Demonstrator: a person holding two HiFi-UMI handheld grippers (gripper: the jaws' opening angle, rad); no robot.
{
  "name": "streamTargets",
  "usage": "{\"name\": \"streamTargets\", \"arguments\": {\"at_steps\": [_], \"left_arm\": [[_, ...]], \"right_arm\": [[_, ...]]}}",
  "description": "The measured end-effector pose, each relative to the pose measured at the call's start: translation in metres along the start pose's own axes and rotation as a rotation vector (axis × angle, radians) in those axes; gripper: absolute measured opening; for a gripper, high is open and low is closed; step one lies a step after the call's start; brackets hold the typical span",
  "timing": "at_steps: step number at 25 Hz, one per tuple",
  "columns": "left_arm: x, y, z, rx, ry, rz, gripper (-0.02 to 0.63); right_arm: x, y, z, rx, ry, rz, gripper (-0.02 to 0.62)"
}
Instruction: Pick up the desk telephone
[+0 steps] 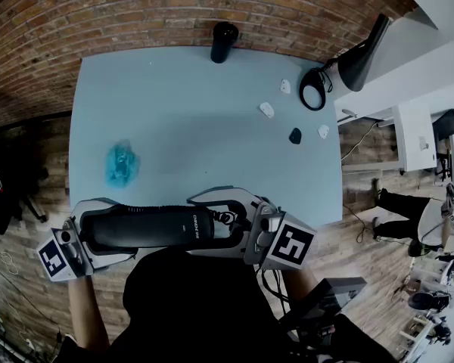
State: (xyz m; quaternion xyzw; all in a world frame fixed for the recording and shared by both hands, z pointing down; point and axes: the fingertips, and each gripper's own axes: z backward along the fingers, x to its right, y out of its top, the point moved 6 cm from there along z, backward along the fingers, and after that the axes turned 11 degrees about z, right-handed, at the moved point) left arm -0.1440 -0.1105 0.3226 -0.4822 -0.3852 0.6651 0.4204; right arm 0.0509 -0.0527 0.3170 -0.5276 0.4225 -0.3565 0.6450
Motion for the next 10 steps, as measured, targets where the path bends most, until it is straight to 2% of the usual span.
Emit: {"name": "streamTargets", "arguments": {"at_steps": [10], "left_arm": [[-0.0026,-0.0018,-0.0010,0.002,-0.005,0.007,0.296]], "right_arm": [[0.0003,-0.0028,0.0007,-0.022,-0.002,0.003,0.288]]}}
